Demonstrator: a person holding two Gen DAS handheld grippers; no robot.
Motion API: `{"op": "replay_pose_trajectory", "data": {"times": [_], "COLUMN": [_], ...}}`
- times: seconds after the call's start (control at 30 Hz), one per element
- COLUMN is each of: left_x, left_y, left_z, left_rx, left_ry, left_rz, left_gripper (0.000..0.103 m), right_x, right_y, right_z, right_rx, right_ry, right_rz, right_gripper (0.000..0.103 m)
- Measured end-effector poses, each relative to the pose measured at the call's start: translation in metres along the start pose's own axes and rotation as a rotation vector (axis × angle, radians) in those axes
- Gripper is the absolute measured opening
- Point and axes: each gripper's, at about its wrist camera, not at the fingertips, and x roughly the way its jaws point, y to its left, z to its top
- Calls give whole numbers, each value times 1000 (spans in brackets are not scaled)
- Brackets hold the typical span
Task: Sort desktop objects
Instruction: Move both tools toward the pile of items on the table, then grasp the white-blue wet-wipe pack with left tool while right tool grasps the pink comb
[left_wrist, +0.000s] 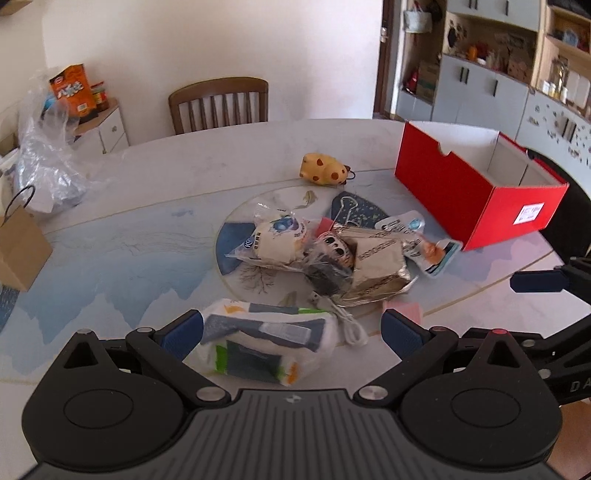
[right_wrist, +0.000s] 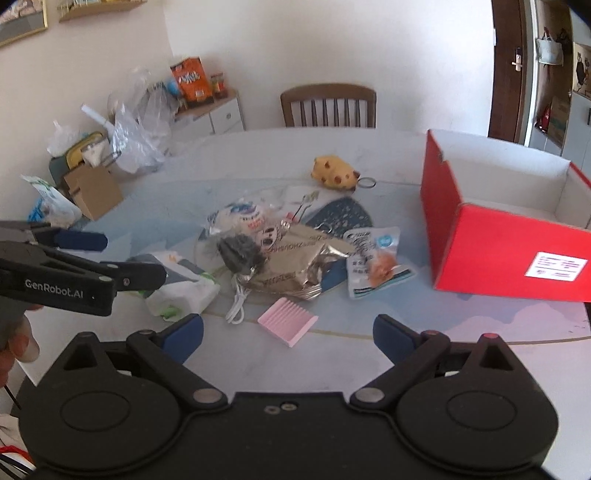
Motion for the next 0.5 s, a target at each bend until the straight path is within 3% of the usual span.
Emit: {"op": "replay_pose_trajectory", "data": {"times": [0.33, 0.43, 0.5], "left_x": [39, 38, 33], "left_y": [25, 34, 39], "left_z": [0, 5, 6], "left_rx": [64, 108, 189], "left_ry": [89, 98, 88], "left_rz": [-53, -145, -221], "left_gripper": [103, 103, 103], "right_x": [56, 66, 70], "right_y": [15, 17, 19], "right_z": [2, 4, 4], "right_rx": [-8, 4, 7], "right_ry": [103, 125, 133], "right_rz": [-35, -43, -46], "right_gripper": [94, 94, 93]}}
